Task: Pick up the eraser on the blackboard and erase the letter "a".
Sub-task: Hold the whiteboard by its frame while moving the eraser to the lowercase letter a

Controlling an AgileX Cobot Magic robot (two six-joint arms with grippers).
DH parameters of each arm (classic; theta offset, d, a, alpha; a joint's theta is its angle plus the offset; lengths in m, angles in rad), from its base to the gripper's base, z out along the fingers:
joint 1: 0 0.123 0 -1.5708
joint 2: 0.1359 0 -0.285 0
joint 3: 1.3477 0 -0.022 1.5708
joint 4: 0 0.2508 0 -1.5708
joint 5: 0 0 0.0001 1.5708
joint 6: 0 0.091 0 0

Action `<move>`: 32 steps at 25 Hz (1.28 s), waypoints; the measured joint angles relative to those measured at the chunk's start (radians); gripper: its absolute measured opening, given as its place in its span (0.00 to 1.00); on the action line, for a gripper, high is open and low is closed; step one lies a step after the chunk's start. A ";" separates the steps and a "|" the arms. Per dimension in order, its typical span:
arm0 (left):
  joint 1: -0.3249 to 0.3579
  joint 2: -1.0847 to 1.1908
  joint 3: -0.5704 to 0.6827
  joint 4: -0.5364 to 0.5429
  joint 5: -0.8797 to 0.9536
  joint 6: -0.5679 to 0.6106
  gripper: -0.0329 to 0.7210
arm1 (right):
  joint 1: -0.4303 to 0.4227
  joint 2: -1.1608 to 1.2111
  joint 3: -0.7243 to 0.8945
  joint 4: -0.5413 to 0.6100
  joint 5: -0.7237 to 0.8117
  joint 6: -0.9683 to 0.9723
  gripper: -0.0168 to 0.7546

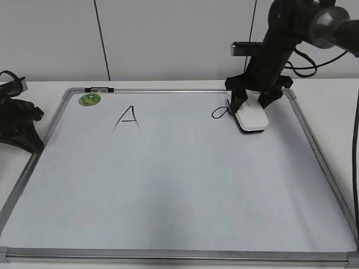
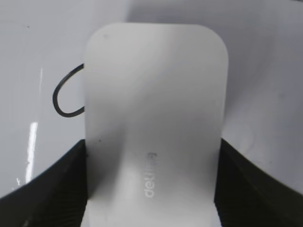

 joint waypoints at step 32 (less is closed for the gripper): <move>0.000 0.000 0.000 -0.002 -0.002 0.000 0.09 | 0.154 0.036 -0.009 -0.054 0.002 -0.045 0.70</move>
